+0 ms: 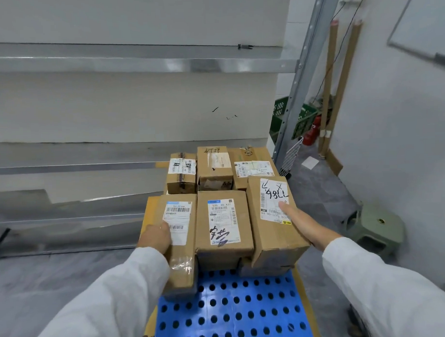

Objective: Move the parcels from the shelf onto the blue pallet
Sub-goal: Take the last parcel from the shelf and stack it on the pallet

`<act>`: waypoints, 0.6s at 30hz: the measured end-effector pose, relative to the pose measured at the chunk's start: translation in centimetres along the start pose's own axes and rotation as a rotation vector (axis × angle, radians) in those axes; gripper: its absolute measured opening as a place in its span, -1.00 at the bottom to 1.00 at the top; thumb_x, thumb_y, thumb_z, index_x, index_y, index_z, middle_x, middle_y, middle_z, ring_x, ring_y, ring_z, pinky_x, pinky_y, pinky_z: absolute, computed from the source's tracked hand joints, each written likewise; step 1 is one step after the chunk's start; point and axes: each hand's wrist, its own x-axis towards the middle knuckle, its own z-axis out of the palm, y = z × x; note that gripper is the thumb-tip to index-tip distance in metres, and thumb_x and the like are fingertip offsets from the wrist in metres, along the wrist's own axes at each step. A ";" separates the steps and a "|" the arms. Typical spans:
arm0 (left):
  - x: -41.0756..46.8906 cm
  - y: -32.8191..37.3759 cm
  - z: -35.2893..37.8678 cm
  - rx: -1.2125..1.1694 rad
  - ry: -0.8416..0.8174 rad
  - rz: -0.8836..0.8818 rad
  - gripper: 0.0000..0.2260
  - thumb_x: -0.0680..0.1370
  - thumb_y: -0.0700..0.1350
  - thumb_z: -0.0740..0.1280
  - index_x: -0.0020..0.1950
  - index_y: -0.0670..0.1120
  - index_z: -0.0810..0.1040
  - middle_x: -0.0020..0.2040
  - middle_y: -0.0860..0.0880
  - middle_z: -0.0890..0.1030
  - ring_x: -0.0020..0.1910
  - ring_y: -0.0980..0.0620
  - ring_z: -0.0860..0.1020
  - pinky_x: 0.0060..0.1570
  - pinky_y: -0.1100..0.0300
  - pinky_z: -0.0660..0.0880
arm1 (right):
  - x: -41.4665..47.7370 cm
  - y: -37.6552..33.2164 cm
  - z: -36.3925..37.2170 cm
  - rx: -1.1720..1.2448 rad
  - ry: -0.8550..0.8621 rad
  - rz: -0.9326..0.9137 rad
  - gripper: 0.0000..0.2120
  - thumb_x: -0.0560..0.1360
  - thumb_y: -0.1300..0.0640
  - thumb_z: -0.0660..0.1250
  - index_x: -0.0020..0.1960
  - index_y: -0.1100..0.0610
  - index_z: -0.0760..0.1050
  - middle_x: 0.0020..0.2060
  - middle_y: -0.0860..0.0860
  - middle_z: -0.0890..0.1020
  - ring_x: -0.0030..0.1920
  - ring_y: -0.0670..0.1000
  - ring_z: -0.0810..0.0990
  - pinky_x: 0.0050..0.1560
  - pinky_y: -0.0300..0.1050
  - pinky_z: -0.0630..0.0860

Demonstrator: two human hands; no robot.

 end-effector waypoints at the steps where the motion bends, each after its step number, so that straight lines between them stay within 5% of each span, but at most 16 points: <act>1: 0.3 0.0 -0.3 0.022 -0.029 0.016 -0.61 0.69 -0.05 -0.04 0.24 -0.26 0.46 0.25 -0.31 0.50 0.17 -0.27 0.48 0.07 0.05 0.37 | -0.1 0.0 -0.1 0.015 -0.014 0.007 -0.69 0.55 -0.27 0.16 0.15 -0.15 0.51 -0.08 -0.18 0.71 -0.09 -0.13 0.70 -0.25 -0.29 0.59; 6: 2.8 -0.2 -2.4 0.035 -0.087 0.044 -0.65 0.66 0.00 0.05 0.18 -0.21 0.49 0.13 -0.20 0.54 0.07 -0.18 0.50 0.05 0.04 0.43 | 0.2 -2.0 -1.0 -0.008 -0.033 0.064 -0.50 0.42 -0.43 0.17 0.12 -0.12 0.57 -0.02 -0.08 0.72 -0.04 -0.06 0.70 -0.20 -0.22 0.59; 11: 5.9 2.2 -3.6 -0.234 0.043 0.137 -0.69 0.64 -0.01 0.12 -0.17 -0.20 0.39 -0.15 -0.17 0.47 -0.03 -0.23 0.45 -0.11 0.10 0.28 | 2.5 -4.7 -1.8 -0.232 0.316 0.004 -0.41 0.52 -0.41 -0.05 -0.08 -0.09 0.64 -0.19 -0.11 0.71 -0.13 -0.07 0.67 -0.15 -0.12 0.50; 15: 8.5 4.7 -4.5 -0.229 0.126 0.253 -0.62 0.65 0.02 0.15 0.22 -0.30 0.43 0.16 -0.26 0.51 0.10 -0.22 0.48 -0.03 0.10 0.29 | 5.8 -6.8 -2.8 -0.401 0.419 -0.010 -0.45 0.57 -0.31 -0.01 0.03 0.08 0.56 -0.16 -0.03 0.64 -0.13 -0.04 0.59 -0.18 -0.08 0.44; 18: 10.3 6.2 -4.6 -0.242 0.110 0.264 -0.60 0.65 0.03 0.15 0.29 -0.28 0.41 0.14 -0.21 0.52 -0.04 -0.08 0.41 -0.07 0.10 0.31 | 8.2 -8.5 -3.4 -0.442 0.432 -0.021 -0.60 0.60 -0.22 0.08 -0.01 0.07 0.51 -0.10 -0.01 0.61 -0.15 -0.06 0.54 -0.18 -0.09 0.39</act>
